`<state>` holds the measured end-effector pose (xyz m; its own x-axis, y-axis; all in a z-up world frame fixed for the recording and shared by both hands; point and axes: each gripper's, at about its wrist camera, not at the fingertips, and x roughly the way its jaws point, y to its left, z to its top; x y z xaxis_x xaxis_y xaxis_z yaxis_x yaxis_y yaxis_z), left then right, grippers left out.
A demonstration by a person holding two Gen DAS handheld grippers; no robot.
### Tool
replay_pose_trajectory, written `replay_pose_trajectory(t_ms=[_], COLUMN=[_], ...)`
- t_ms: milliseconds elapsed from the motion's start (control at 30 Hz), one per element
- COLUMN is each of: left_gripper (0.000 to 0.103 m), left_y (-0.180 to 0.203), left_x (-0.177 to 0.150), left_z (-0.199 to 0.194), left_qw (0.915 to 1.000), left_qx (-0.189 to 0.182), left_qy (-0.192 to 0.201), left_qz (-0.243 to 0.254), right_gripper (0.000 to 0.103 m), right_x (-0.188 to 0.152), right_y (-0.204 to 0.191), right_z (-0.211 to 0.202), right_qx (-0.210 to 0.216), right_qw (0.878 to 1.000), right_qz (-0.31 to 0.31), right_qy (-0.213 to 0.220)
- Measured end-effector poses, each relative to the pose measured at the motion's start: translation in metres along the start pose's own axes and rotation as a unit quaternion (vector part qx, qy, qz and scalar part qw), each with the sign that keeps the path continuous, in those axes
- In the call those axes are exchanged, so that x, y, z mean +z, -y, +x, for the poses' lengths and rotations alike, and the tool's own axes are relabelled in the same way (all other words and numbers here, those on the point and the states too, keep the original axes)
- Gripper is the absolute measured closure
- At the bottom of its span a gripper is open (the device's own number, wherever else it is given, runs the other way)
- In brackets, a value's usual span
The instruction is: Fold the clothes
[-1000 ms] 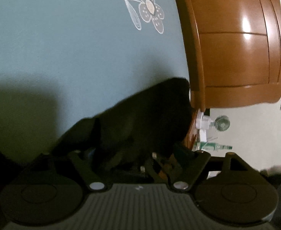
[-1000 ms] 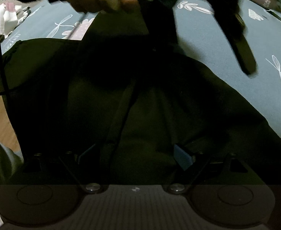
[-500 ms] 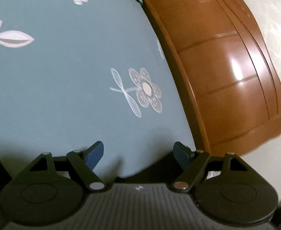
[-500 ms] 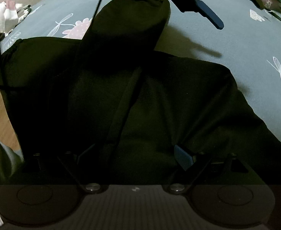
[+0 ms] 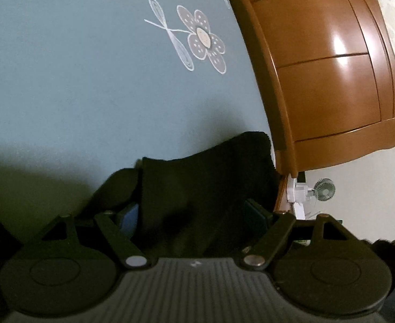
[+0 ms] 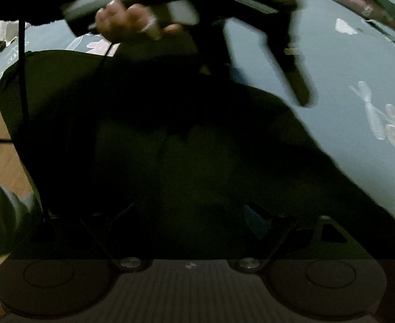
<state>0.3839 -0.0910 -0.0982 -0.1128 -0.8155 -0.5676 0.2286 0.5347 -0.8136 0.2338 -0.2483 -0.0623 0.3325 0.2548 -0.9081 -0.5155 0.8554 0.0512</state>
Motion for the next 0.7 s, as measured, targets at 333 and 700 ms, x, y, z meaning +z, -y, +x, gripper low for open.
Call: replay_pose_trajectory(t_ms=[333, 700], left_gripper=[0.025, 0.027], left_y=[0.011, -0.004], left_x=[-0.022, -0.049], left_z=[-0.068, -0.035], left_qw=[0.9939, 0.9978], left_qx=[-0.001, 0.048], left_qy=[0.108, 0.029], left_qz=[0.021, 0.035], right_gripper=[0.051, 0.063], right_x=[0.019, 0.074], right_y=[0.122, 0.163], right_z=[-0.031, 0.031], right_qx=[-0.020, 0.123], right_qw=[0.993, 0.974], right_qz=[0.119, 0.179], right_qy=[0.010, 0.064])
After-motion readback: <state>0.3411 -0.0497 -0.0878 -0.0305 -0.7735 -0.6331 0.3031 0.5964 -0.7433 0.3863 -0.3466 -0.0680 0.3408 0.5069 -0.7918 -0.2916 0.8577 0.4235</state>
